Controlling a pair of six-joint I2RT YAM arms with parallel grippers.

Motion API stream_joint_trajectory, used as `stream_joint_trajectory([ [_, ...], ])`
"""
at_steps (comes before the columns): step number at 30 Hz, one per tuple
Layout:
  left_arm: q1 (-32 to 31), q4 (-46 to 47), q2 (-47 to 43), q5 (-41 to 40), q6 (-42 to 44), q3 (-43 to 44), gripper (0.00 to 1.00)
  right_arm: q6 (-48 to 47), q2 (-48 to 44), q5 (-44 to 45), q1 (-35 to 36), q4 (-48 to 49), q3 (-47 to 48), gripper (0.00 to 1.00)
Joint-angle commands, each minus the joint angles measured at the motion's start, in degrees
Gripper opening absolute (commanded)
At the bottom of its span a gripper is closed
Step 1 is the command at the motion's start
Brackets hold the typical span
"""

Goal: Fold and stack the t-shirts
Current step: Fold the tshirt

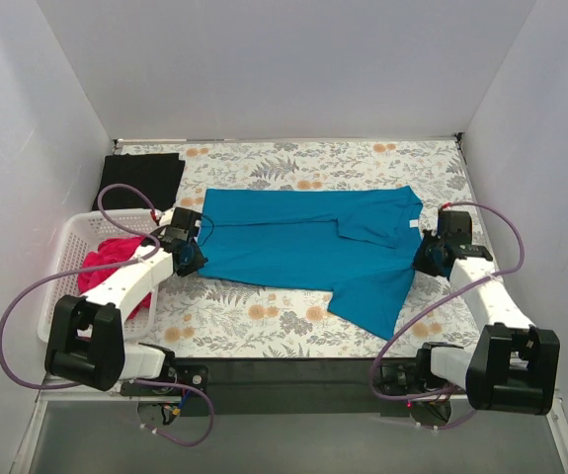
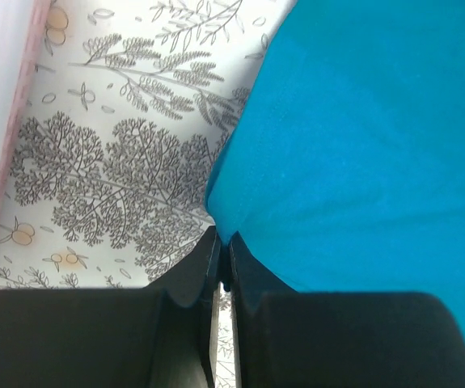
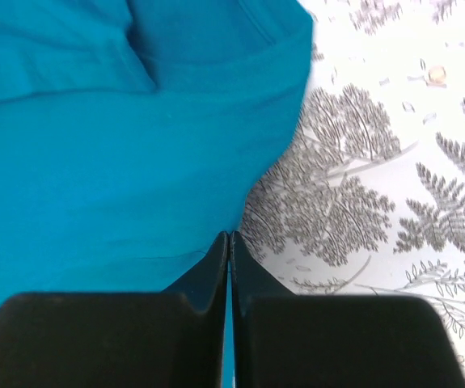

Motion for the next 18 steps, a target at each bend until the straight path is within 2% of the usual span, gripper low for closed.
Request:
stream_joint_trajectory([
  [1,1.20,-0.89,2.27,0.44,0.88,4.61,0.00,0.06,3.88,-2.09,-0.33,-0.43,6.44,0.01],
  [18,5.95,0.69,15.80,2.91,2.28,16.65,0.00,-2.13,20.49,-1.12,-0.42,-2.10,27.45,0.01],
])
